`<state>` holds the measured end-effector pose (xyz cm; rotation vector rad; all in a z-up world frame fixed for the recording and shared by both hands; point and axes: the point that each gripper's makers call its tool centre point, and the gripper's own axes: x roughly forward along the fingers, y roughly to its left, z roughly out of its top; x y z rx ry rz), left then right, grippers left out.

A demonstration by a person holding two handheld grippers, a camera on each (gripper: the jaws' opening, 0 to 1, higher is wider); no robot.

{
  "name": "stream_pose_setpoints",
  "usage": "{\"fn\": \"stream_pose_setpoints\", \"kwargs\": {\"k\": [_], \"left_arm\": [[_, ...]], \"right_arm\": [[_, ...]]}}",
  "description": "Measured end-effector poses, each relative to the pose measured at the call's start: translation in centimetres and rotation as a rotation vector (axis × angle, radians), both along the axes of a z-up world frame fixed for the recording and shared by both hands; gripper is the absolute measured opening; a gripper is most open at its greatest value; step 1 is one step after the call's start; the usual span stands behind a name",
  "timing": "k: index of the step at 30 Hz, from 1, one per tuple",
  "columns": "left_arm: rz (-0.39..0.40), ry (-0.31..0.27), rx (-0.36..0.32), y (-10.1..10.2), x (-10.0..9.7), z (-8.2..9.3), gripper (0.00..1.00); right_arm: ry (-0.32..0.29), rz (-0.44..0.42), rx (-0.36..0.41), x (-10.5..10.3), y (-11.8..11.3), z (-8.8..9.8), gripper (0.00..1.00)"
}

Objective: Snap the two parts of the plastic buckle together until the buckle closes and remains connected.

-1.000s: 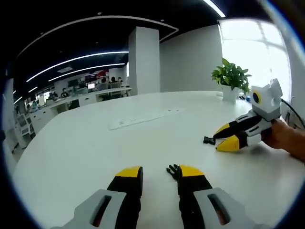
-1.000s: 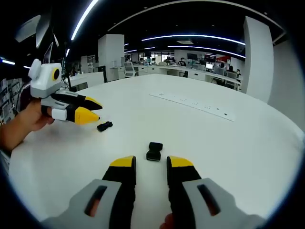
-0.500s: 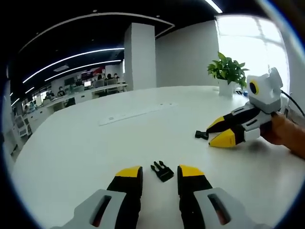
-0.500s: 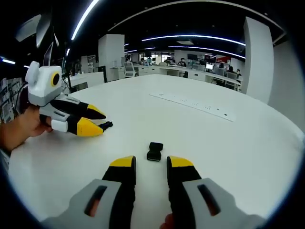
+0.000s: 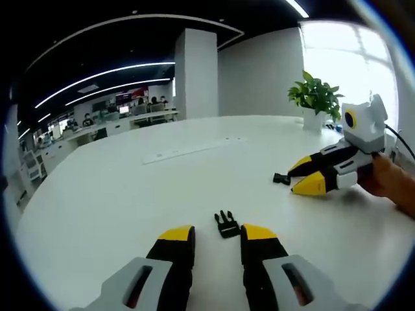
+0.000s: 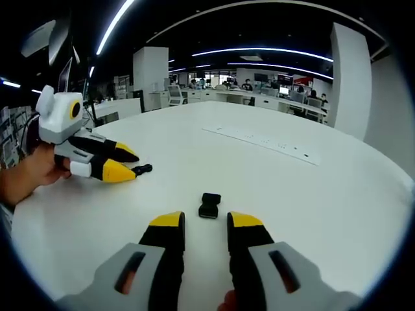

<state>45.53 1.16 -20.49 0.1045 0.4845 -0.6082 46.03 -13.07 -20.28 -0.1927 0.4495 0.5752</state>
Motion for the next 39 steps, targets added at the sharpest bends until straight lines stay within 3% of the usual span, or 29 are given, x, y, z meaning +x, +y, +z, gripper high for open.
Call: {"fn": "stream_pose_setpoints", "kwargs": {"k": [23, 39], "left_arm": [[0.014, 0.022, -0.027, -0.4, 0.0, -0.2, 0.17], [0.026, 0.007, -0.007, -0.3, 0.7, -0.4, 0.14]], "right_arm": [[-0.024, -0.015, -0.009, 0.2, 0.1, 0.0, 0.22], [-0.013, -0.069, -0.006, 0.5, 0.1, -0.1, 0.18]]}}
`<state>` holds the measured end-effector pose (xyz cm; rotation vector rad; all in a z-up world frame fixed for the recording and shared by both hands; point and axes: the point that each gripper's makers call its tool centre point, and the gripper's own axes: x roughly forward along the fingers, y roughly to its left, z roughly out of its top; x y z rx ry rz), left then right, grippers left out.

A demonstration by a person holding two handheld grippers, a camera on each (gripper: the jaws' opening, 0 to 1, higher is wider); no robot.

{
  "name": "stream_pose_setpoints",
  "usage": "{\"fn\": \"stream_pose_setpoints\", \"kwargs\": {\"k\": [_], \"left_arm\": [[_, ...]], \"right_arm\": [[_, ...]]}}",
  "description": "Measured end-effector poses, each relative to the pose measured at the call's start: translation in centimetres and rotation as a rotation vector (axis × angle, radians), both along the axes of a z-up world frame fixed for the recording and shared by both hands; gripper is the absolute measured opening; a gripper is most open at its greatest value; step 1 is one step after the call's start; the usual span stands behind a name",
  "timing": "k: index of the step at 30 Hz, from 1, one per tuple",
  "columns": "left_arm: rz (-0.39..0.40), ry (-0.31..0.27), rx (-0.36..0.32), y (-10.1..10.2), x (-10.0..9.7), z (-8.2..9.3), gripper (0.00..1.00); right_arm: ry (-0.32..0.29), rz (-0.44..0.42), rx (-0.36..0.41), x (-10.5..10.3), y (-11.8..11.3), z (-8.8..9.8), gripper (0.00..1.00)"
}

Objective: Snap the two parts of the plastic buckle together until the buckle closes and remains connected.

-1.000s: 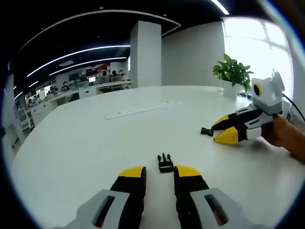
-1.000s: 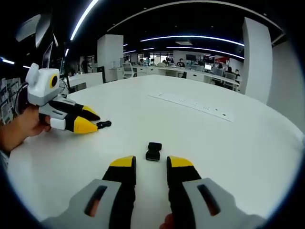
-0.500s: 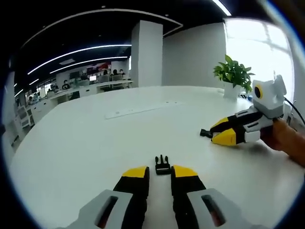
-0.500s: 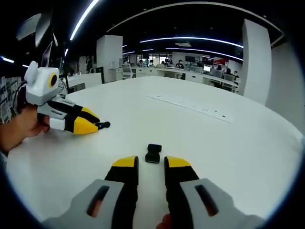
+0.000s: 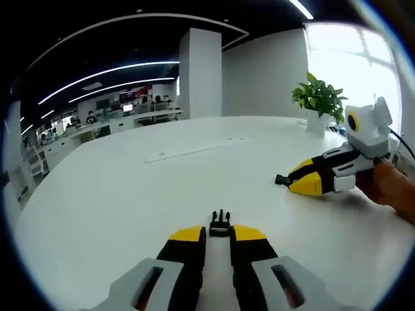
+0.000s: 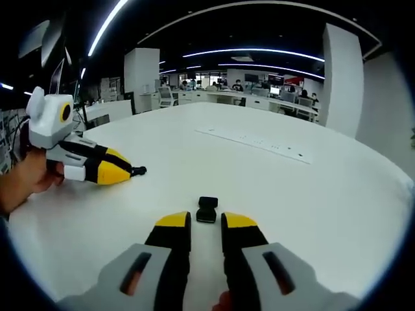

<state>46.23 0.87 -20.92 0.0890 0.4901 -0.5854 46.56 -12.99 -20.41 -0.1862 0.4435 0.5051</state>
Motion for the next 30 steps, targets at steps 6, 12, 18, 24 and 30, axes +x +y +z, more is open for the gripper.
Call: {"fn": "stream_pose_setpoints", "kwargs": {"k": [6, 12, 18, 24, 30], "left_arm": [[-0.002, -0.002, 0.001, -0.12, 0.02, -0.03, 0.13], [-0.001, -0.001, 0.002, -0.18, 0.01, -0.02, 0.12], [0.0, -0.002, 0.003, -0.25, 0.02, 0.0, 0.12], [-0.001, -0.001, 0.0, -0.23, 0.05, 0.03, 0.12], [-0.002, -0.003, 0.001, -0.2, 0.09, 0.05, 0.12]], "right_arm": [[0.006, -0.017, 0.003, -0.02, -0.11, 0.01, 0.17], [0.007, -0.024, 0.005, 0.11, -0.21, 0.03, 0.16], [0.004, -0.03, 0.006, 0.12, -0.14, 0.06, 0.16], [0.0, -0.036, 0.0, 0.06, -0.39, 0.05, 0.12], [-0.004, -0.024, 0.004, -0.08, -0.21, -0.06, 0.14]]}}
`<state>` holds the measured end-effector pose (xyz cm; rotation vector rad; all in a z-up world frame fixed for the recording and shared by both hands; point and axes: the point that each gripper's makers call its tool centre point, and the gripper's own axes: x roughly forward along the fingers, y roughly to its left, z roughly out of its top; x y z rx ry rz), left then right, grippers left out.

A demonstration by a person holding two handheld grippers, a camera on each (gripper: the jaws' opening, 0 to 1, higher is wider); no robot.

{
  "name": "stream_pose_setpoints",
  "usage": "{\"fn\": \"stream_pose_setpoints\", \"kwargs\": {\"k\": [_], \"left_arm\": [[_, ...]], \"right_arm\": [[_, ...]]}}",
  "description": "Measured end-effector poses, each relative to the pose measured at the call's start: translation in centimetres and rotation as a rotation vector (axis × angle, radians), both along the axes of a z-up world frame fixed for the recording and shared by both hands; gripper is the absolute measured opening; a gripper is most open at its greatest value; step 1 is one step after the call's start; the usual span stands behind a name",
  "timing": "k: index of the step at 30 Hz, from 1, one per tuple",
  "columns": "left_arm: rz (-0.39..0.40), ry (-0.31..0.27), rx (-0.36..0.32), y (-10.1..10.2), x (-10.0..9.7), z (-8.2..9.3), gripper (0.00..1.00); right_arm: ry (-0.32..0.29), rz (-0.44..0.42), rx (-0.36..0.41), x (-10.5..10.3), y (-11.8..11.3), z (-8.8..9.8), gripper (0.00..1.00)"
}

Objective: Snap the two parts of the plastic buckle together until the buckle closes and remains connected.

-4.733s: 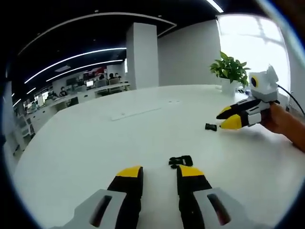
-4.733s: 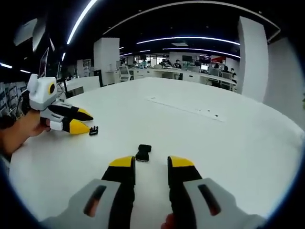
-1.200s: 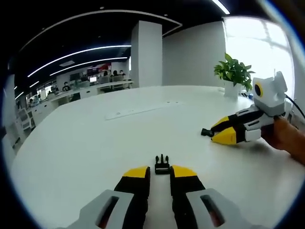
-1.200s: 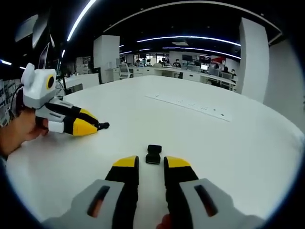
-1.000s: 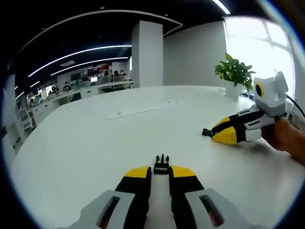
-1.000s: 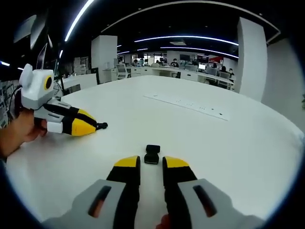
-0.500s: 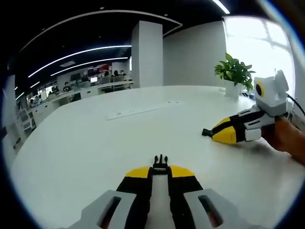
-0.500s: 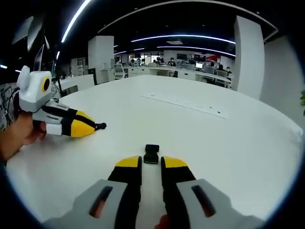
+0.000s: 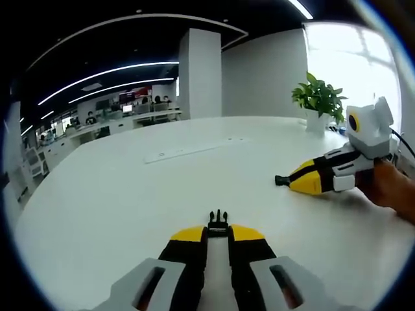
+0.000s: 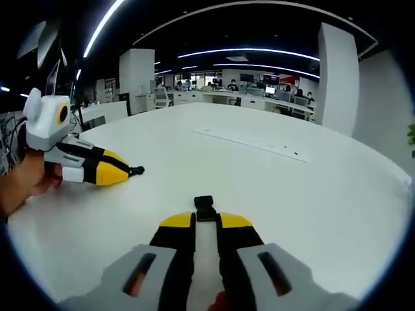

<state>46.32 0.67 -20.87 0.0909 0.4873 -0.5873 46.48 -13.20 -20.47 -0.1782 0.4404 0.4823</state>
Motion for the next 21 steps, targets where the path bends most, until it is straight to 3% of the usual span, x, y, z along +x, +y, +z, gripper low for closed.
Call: {"fn": "stream_pose_setpoints", "kwargs": {"k": [21], "left_arm": [[0.001, -0.008, -0.003, -0.01, 0.29, 0.01, 0.12]], "right_arm": [[-0.01, 0.025, -0.001, 0.64, 0.21, 0.1, 0.15]]}}
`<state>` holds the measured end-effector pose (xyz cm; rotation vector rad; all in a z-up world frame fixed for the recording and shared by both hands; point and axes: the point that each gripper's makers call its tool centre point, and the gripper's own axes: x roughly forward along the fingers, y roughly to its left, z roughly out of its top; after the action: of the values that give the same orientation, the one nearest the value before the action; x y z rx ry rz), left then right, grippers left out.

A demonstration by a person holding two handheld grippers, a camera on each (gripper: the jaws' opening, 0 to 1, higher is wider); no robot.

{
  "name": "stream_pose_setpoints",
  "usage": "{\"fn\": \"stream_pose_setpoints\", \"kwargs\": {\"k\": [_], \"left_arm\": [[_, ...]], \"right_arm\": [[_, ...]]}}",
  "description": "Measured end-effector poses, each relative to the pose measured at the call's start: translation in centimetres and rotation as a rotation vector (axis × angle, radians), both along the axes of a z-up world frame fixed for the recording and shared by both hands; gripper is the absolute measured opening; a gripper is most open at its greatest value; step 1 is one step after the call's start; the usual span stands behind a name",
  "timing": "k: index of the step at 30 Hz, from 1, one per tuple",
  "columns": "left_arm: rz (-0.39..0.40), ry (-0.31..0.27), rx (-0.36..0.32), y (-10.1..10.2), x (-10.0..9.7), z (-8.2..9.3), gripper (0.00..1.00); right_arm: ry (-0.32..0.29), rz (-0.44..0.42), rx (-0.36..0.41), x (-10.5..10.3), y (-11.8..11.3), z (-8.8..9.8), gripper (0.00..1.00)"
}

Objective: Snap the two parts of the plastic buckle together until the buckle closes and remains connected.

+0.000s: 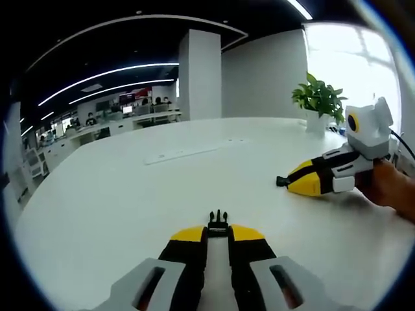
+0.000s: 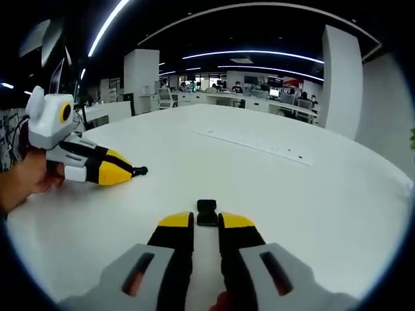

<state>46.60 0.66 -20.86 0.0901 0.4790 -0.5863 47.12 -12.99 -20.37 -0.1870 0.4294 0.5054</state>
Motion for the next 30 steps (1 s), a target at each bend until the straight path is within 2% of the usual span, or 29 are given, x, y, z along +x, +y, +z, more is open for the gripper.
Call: {"fn": "stream_pose_setpoints", "kwargs": {"k": [30], "left_arm": [[-0.011, -0.007, -0.008, -0.03, 0.17, 0.17, 0.13]], "right_arm": [[0.0, -0.001, 0.0, -0.05, -0.02, 0.08, 0.13]]}}
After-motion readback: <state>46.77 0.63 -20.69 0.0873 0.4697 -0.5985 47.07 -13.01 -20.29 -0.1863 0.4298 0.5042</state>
